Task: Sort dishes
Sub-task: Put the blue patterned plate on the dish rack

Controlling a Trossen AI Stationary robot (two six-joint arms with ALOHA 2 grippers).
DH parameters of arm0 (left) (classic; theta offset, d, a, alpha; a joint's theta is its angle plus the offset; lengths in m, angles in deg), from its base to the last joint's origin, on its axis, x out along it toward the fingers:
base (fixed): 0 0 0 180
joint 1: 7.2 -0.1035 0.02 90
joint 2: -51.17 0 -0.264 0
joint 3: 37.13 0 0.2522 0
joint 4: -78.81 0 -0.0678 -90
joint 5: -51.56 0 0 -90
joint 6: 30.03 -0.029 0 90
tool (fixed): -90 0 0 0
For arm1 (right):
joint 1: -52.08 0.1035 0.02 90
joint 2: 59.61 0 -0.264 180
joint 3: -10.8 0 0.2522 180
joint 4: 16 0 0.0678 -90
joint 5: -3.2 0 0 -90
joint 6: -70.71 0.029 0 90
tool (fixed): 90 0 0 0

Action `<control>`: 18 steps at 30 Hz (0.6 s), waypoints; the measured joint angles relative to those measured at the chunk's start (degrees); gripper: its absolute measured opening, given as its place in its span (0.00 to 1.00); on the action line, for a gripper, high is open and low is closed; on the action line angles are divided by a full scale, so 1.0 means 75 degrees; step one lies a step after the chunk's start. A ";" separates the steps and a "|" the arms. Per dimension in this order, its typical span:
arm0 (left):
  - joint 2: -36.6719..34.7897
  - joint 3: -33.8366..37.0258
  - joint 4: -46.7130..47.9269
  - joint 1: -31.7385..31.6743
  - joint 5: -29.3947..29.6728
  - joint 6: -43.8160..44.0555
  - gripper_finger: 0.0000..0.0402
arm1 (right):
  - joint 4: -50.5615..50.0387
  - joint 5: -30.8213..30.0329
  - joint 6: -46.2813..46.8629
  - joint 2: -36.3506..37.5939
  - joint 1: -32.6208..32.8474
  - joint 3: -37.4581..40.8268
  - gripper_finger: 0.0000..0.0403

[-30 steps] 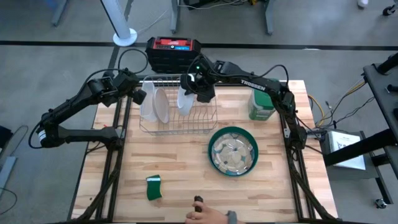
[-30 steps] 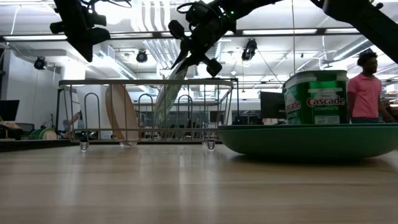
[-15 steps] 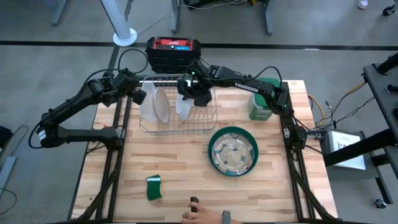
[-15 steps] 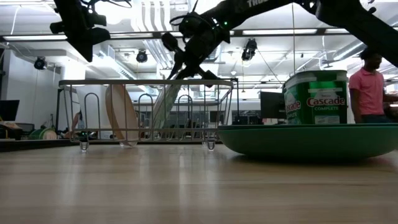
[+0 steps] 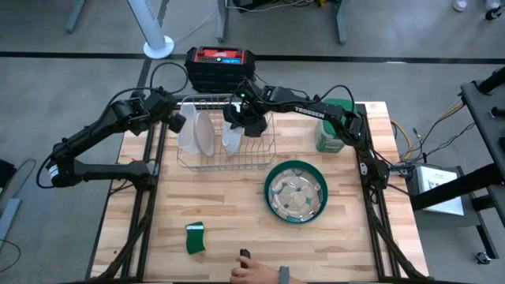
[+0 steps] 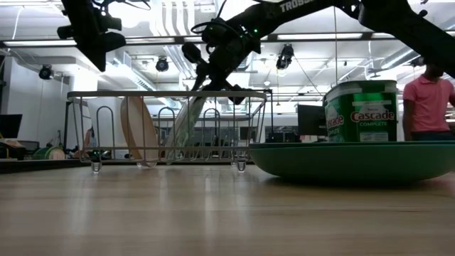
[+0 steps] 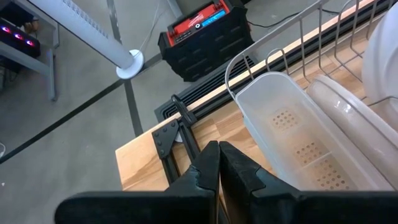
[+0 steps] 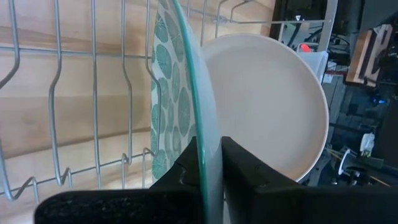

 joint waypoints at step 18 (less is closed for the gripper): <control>0.0000 0.0070 0.0001 0.0000 -0.0002 -0.0002 0.00 | 0.0048 -0.0080 0.0062 -0.0012 -0.0012 0.0009 0.13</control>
